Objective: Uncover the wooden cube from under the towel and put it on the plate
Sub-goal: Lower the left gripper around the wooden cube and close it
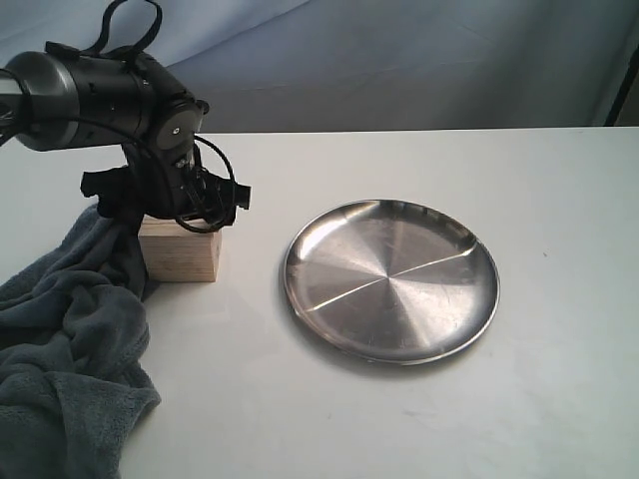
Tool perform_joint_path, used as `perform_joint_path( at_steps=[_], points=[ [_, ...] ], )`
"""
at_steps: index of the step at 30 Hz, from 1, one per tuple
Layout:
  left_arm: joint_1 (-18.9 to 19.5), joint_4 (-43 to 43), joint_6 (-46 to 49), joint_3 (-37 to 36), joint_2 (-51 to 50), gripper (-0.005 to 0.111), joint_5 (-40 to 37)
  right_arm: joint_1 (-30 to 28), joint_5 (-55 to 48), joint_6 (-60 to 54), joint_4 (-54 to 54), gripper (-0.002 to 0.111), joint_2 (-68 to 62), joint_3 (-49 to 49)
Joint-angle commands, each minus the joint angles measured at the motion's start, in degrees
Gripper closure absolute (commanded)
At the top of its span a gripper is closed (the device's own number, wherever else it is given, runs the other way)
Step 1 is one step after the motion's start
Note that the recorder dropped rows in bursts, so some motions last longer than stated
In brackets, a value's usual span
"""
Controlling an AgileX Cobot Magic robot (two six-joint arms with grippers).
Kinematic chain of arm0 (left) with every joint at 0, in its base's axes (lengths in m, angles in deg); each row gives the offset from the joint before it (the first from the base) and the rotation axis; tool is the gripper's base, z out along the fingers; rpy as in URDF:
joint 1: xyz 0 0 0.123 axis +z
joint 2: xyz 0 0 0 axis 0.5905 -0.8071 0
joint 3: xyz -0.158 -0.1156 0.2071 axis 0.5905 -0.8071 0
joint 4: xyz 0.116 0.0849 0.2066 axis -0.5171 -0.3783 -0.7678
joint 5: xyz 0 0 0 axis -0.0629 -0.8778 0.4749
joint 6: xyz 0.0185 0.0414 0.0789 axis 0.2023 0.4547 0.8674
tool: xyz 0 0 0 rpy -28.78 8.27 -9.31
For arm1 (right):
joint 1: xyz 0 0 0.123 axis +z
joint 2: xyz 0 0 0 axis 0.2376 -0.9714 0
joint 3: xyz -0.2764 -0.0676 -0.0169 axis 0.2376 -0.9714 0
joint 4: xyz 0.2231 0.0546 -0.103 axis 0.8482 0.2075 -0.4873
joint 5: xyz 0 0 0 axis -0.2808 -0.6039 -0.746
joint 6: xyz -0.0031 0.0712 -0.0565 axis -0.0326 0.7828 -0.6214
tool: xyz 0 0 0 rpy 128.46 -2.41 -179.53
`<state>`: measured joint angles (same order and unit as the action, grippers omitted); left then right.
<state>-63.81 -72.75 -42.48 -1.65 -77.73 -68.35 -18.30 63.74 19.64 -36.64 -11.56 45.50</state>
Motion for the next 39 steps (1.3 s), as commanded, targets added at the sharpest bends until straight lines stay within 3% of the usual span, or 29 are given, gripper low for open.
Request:
perform_joint_path(
  at_steps=[1,14,22,30,39],
  points=[
    [-0.35,-0.31,-0.37,0.29,0.12,0.02,1.55,0.0,-0.68,0.23,0.28,0.105,0.37,-0.15],
    [-0.35,1.64,-0.18,0.29,-5.55,0.02,2.56,0.0,-0.68,0.23,0.28,0.105,0.37,-0.15],
    [-0.35,1.64,-0.18,0.29,-5.7,0.023,7.05,0.0,-0.68,0.23,0.28,0.105,0.37,-0.15],
    [-0.35,1.64,0.06,0.29,-5.7,0.07,6.86,0.0,-0.68,0.23,0.28,0.105,0.37,-0.15],
    [-0.35,1.64,0.06,0.29,-3.67,0.104,3.99,0.0,-0.68,0.23,0.28,0.105,0.37,-0.15]
  ],
)
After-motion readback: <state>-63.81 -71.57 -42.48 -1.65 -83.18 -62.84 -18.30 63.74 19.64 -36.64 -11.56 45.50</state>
